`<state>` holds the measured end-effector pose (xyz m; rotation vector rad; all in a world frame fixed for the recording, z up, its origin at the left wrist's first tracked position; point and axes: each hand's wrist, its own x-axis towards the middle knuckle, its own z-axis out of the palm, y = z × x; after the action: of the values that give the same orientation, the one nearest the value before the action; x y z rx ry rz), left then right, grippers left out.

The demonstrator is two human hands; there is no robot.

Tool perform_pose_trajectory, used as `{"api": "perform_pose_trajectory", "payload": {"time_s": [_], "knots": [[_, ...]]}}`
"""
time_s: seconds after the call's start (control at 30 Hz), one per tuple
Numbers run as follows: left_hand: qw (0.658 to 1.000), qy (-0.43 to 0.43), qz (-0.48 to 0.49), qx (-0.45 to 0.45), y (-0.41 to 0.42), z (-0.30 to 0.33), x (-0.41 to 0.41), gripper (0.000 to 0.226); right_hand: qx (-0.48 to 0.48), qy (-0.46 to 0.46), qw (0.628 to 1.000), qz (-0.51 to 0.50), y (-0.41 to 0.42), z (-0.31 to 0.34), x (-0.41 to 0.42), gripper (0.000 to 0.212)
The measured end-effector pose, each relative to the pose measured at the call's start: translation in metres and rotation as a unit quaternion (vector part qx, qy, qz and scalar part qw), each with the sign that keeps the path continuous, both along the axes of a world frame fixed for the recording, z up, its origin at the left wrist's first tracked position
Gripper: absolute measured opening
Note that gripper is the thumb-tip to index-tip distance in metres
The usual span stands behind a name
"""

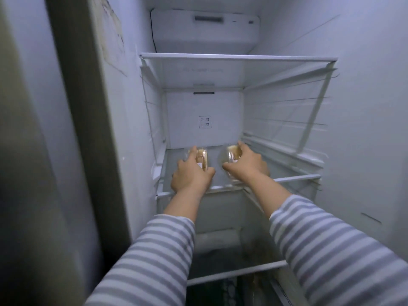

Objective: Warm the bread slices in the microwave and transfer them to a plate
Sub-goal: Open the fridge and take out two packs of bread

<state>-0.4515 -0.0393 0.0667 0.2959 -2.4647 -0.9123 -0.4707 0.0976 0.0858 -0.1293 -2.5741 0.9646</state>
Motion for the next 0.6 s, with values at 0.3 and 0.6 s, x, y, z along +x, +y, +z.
{"api": "perform_pose_trajectory", "payload": {"time_s": [0.3, 0.6], "knots": [[0.998, 0.013, -0.055, -0.032, 0.004, -0.008, 0.135, 0.081, -0.005, 0.031, 0.999, -0.027, 0.019, -0.026, 0.145, 0.081], [0.988, -0.035, -0.148, -0.015, 0.008, -0.085, 0.278, 0.08, 0.024, -0.012, 0.997, -0.069, 0.027, -0.099, 0.308, 0.077]]}}
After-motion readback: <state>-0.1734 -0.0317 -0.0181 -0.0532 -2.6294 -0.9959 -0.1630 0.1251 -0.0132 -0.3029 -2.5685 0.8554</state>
